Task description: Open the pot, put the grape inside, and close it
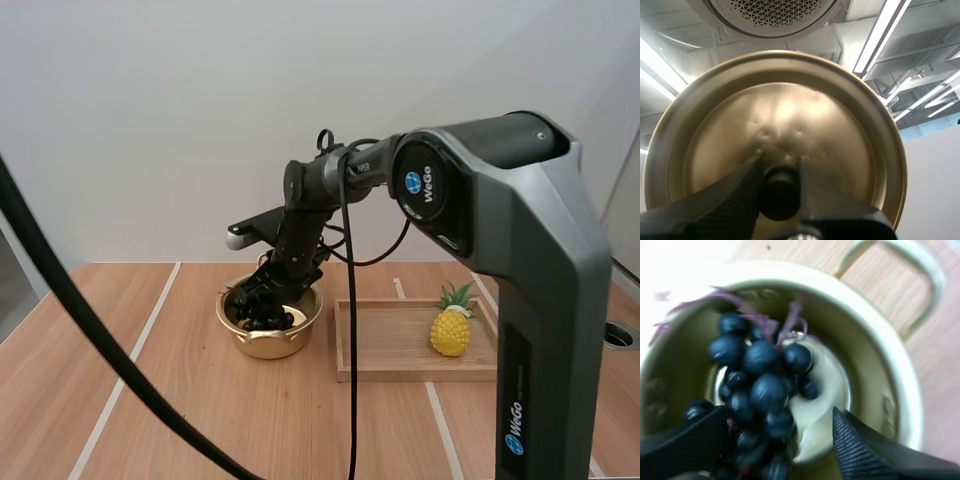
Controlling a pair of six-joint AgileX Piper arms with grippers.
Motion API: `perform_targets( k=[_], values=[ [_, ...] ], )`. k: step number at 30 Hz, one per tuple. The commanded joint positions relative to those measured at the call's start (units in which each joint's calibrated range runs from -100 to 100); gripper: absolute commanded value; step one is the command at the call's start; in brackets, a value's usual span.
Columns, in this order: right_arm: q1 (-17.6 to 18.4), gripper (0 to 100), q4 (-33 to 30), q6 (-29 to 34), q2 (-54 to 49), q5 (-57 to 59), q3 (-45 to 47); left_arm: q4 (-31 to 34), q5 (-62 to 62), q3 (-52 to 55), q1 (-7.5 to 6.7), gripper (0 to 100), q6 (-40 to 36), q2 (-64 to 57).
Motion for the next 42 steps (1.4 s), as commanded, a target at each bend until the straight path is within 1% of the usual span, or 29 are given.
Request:
perform_targets(
  k=[1, 7, 15, 18, 22, 23, 26, 27, 28, 29, 32, 35, 37, 40, 42],
  values=[
    [0.0, 100, -0.8, 0.9, -5.6, 3.0, -0.2, 0.3, 0.1, -0.1, -0.2, 0, 0.2, 0.2],
    [0.0, 100, -1.2, 2.2, -16.4, 1.5, -0.2, 0.3, 0.3, -0.1, -0.2, 0, 0.2, 0.2],
    [0.0, 100, -7.9, 7.3, -32.4, -1.2, -0.2, 0.3, 0.3, -0.1, -0.2, 0, 0.2, 0.2],
    [0.0, 100, -9.9, 8.1, -38.6, -3.0, -0.2, 0.3, 0.3, -0.1, -0.2, 0, 0.2, 0.2],
    [0.0, 100, -12.6, 9.6, -46.3, -2.4, -0.2, 0.3, 0.3, -0.1, -0.2, 0, 0.2, 0.2],
    [0.0, 92, -13.9, 10.2, -48.0, -1.9, -0.2, 0.2, 0.3, -0.1, -0.2, 0, 0.2, 0.2],
    [0.0, 38, -18.3, 12.9, -52.2, -1.1, -0.2, 0.1, 0.3, -0.1, -0.2, 0, 0.2, 0.2],
    [0.0, 23, -19.7, 13.3, -53.4, -1.1, -0.2, 0.1, 0.3, -0.1, -0.2, 0, 0.2, 0.2],
    [0.0, 4, -21.4, 13.7, -54.7, -0.9, -0.2, 0.1, 0.3, -0.1, -0.2, 0, 0.2, 0.2],
    [0.0, 0, -22.9, 14.2, -55.9, -0.9, -0.2, 0.1, 0.3, -0.1, -0.2, 0, 0.2, 0.2],
    [0.0, 0, -26.5, 16.3, -59.0, 0.1, -0.2, 0.1, 0.3, -0.1, -0.2, 0, 0.2, 0.2],
    [0.0, 0, -26.6, 16.4, -61.6, 2.0, -0.2, 0.1, 0.5, -0.1, -0.2, 0, 0.1, 0.2],
    [0.0, 0, -27.1, 17.8, -62.9, 2.6, -0.2, 0.1, 0.5, -0.1, -0.2, 0, 0.1, 0.2],
    [-0.4, 0, -30.6, 21.4, -64.8, 3.2, -0.2, 0.1, 1.1, -0.1, -0.2, 0, 0.1, 0.2],
    [-1.3, 0, -34.6, 25.1, -66.2, 2.7, -0.2, 0.1, 2.2, -0.1, -0.2, 0, 0.1, 0.3]
  ],
)
